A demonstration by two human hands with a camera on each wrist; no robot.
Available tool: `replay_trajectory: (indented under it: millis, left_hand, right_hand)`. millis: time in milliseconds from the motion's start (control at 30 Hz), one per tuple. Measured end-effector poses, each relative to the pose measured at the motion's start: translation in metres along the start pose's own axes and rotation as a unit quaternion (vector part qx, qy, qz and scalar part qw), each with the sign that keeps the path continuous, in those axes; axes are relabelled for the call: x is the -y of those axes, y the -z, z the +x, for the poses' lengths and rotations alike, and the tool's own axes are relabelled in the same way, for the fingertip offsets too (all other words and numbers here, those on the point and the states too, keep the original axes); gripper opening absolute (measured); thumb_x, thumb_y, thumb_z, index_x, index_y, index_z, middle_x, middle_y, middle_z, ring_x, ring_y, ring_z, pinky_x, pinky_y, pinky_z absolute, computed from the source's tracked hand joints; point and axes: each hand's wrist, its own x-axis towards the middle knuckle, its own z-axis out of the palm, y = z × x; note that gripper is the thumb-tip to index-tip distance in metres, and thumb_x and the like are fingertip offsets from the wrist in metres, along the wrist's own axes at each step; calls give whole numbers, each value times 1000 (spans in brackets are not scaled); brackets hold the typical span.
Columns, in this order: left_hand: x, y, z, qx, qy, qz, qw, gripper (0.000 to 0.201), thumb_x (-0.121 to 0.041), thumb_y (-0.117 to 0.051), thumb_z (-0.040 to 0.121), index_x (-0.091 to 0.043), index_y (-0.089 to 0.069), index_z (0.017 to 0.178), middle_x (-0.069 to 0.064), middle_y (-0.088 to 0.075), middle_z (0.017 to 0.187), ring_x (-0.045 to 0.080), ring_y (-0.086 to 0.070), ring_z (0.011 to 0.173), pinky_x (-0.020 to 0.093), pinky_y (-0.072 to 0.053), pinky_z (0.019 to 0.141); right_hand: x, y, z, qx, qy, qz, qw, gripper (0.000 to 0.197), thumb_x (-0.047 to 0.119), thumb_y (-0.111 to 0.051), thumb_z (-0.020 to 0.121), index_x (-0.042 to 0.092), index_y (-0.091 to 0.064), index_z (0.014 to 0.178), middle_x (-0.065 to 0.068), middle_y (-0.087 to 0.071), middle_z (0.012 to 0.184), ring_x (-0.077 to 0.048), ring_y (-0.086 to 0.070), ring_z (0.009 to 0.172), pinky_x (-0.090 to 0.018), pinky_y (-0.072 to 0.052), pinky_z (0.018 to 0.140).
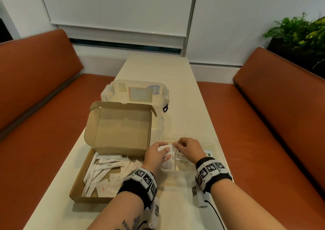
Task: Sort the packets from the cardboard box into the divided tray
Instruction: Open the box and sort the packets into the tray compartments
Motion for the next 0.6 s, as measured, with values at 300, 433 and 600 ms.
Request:
replay_trajectory:
  millis: [300, 433, 600]
  left_hand:
    - [-2, 0, 0, 4, 5, -25, 1000, 14, -9, -53, 95, -3, -59, 107, 11, -56, 106, 21, -60, 95, 18, -57, 62]
    - [-5, -2, -1, -3, 8, -6, 1000, 19, -2, -43, 98, -9, -61, 98, 13, -58, 104, 26, -61, 98, 23, -58, 64]
    - [-10, -4, -3, 9, 48, -38, 998, 12, -8, -49, 96, -5, -60, 93, 20, -59, 110, 27, -66, 85, 21, -57, 54]
  right_hand:
    - [11, 3, -10, -25, -12, 161, 987, 5, 12, -65, 86, 7, -65, 86, -1, -61, 66, -8, -52, 54, -14, -43, 51]
    - [4, 13, -13, -36, -13, 199, 979, 12, 13, -60, 90, 6, -70, 91, 1, -64, 69, -9, -53, 56, -19, -44, 52]
    - [0, 16, -14, -46, -13, 249, 967, 10, 8, -61, 89, 2, -69, 91, -3, -65, 68, -9, -57, 53, -17, -49, 52]
